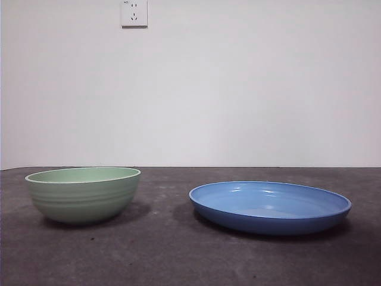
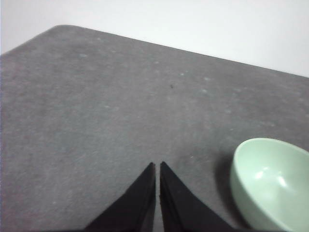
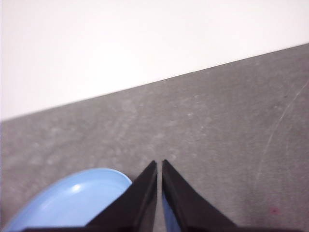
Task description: Place the green bowl on the blue plate
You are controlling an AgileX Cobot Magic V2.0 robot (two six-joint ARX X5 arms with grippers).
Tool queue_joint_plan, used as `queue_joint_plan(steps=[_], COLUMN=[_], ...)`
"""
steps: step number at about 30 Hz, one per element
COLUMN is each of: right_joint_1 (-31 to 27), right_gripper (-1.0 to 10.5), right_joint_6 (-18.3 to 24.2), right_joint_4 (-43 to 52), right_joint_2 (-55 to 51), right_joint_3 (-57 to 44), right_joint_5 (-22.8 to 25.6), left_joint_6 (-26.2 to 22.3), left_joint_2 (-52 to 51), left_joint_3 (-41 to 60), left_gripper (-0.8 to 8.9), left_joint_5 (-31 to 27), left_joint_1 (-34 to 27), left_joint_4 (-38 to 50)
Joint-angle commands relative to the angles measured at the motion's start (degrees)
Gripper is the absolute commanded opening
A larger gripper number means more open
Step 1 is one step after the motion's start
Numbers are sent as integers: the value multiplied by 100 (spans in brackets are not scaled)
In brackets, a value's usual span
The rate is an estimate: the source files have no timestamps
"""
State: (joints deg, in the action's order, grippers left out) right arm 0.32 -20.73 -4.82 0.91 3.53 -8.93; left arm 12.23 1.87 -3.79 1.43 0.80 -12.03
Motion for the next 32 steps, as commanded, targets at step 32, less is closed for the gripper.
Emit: queue_joint_plan(steps=[32], right_joint_1=[940], right_gripper=[13], right_joint_6=[1421], right_joint_4=[-3829], right_joint_2=[4380], right_joint_3=[5633], right_joint_5=[-2933], left_joint_6=[-586], left_joint_2=[4649], left_joint_3=[-5711], left_gripper=[32], left_joint_5=[2865], left_joint_1=[1303], left_joint_4=[-2540])
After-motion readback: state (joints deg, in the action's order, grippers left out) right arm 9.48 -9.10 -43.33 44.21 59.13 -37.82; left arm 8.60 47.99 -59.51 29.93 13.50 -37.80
